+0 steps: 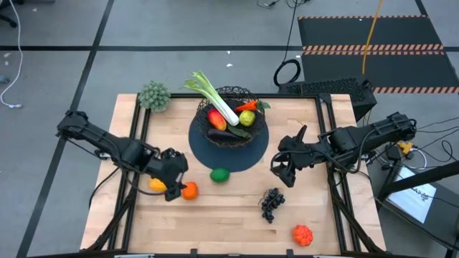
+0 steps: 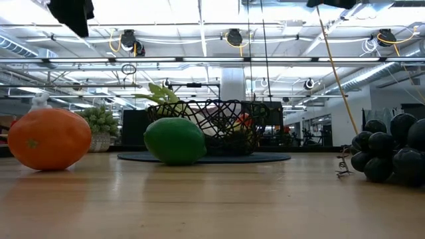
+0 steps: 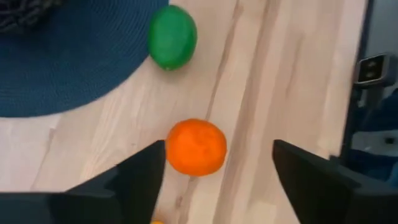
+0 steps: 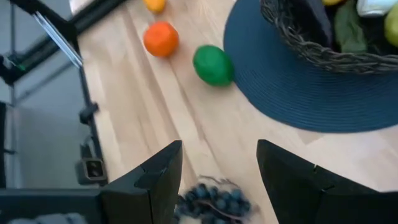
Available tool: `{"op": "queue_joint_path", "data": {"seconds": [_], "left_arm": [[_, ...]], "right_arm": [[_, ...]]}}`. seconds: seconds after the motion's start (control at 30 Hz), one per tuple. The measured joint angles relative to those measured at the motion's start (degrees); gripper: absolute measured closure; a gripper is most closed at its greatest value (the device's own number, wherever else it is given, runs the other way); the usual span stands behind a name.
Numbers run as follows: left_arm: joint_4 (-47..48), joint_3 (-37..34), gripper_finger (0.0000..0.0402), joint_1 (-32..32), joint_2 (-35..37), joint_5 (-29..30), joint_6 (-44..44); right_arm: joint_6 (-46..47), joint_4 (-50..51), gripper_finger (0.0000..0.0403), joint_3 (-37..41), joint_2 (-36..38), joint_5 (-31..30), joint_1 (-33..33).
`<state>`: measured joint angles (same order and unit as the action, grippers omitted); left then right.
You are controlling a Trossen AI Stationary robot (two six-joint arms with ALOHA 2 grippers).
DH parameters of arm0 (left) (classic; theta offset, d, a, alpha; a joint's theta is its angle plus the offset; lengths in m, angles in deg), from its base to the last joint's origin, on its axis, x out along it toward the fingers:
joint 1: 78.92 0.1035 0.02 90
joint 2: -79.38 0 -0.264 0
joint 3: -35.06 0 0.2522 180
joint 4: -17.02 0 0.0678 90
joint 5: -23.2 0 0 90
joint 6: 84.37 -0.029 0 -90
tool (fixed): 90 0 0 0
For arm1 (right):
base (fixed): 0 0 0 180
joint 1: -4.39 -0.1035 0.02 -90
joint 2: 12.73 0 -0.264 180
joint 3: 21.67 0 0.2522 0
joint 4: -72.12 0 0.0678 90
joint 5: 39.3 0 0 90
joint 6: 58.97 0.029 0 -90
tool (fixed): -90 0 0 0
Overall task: Build produce basket
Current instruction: Put the orange into the wire basket
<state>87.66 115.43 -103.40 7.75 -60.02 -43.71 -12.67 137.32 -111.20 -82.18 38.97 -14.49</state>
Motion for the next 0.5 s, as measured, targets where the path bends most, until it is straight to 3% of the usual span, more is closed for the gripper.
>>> {"op": "queue_joint_path", "data": {"seconds": [0.13,0.27,0.5], "left_arm": [[0.4,0.0,0.0057,-0.8,-4.4,0.3,4.6],[1.8,0.0,0.0022,-0.8,-9.0,-0.3,15.7],[3.9,0.0,0.0005,1.5,-17.4,-6.9,37.4]], "right_arm": [[-2.8,2.7,0.0203,0.0,0.2,-0.1,0.0],[-6.2,4.8,0.0203,0.0,0.2,-0.1,0.0],[-13.0,5.3,0.0203,0.0,0.2,-0.3,0.0]]}}
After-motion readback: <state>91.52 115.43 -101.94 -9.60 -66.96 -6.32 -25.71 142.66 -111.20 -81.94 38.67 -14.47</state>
